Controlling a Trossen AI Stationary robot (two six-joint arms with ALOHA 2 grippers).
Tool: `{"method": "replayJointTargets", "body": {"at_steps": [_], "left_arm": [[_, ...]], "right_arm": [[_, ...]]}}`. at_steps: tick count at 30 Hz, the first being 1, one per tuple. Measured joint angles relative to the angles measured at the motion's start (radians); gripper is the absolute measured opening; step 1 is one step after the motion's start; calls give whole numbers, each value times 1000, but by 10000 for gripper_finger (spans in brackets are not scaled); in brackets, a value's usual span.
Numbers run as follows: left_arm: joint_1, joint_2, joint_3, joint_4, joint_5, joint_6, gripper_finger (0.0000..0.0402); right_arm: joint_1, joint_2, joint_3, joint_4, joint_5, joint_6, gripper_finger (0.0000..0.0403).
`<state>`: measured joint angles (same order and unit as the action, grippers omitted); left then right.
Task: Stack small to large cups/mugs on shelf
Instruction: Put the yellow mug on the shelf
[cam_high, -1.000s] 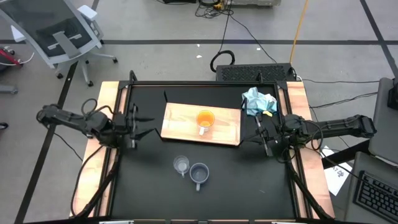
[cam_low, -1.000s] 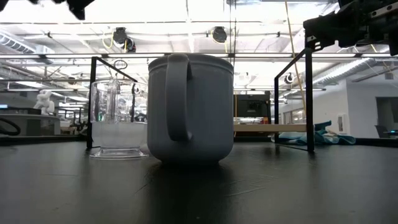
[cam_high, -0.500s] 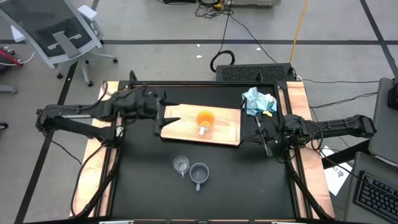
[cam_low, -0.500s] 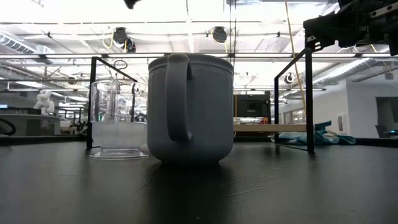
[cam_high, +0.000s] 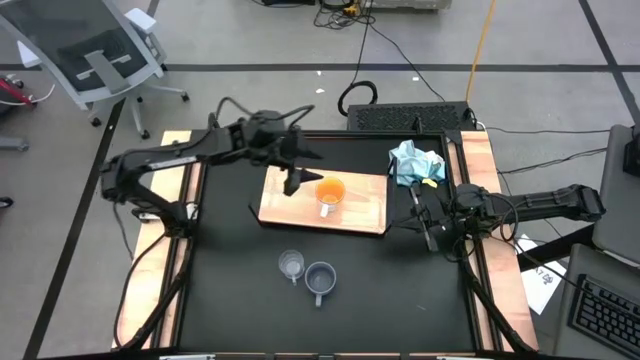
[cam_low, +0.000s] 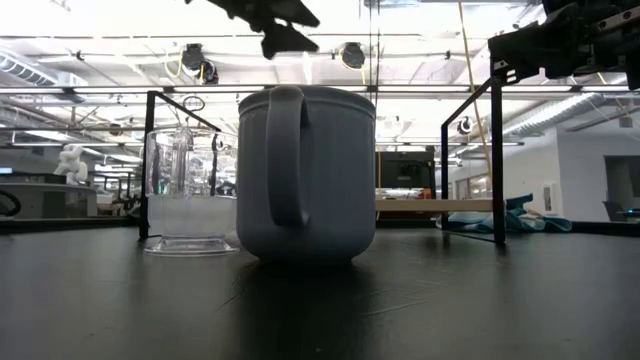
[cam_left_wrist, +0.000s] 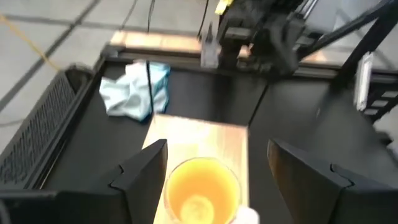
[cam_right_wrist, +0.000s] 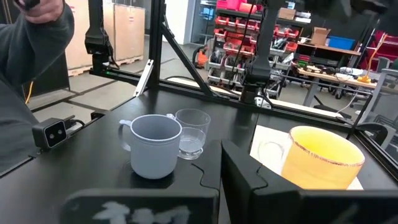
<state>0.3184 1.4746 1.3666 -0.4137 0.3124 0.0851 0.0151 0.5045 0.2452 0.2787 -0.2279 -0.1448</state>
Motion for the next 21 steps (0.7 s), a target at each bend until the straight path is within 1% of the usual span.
{"method": "replayJointTargets", "body": {"at_steps": [6,12,15,17,21], "left_arm": [[10,138,147,-146,1,75,280],[24,256,256,-269,1,125,280],[35,304,284,-321,-9,168,280],[41,328,296,-326,-15,181,280],[52,339,300,-325,-15,222,280]], "right_arm": [[0,0,0,0,0,1,0],[0,0,0,-2,0,0,0],[0,0,0,-2,0,-1,0],[0,0,0,-3,0,0,0],[0,0,0,-5,0,1,0]]}}
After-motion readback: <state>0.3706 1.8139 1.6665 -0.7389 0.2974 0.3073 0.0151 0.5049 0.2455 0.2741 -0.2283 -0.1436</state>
